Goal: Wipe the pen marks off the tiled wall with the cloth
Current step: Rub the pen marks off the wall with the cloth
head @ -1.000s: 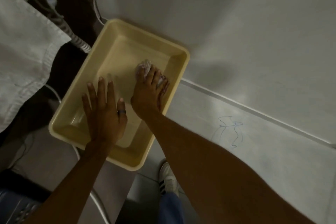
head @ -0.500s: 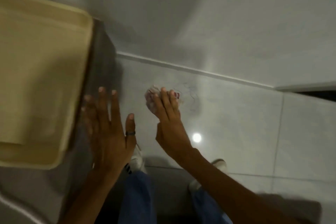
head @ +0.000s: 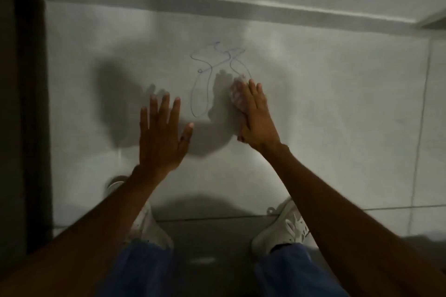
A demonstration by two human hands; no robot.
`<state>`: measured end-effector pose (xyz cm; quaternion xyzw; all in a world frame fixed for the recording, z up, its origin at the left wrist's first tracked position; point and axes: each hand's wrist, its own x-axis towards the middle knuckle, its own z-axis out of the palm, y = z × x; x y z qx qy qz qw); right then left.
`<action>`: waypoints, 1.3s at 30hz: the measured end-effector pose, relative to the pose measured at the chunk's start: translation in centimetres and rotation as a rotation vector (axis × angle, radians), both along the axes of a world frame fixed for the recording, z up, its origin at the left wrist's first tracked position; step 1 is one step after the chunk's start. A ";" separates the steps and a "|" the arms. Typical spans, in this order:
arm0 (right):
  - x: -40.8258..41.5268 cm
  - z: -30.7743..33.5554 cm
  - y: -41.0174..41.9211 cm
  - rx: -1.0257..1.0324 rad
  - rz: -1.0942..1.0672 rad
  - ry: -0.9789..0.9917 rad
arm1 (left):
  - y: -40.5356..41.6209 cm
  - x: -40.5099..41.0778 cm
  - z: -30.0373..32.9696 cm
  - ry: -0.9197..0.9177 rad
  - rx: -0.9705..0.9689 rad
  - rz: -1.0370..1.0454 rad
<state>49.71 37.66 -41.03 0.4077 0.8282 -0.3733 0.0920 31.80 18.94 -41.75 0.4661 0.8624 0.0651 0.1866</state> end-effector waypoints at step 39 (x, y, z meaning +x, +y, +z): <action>-2.4 -10.6 2.5 0.550 -0.058 -0.085 | 1.8 -2.6 -12.1 0.224 0.222 0.090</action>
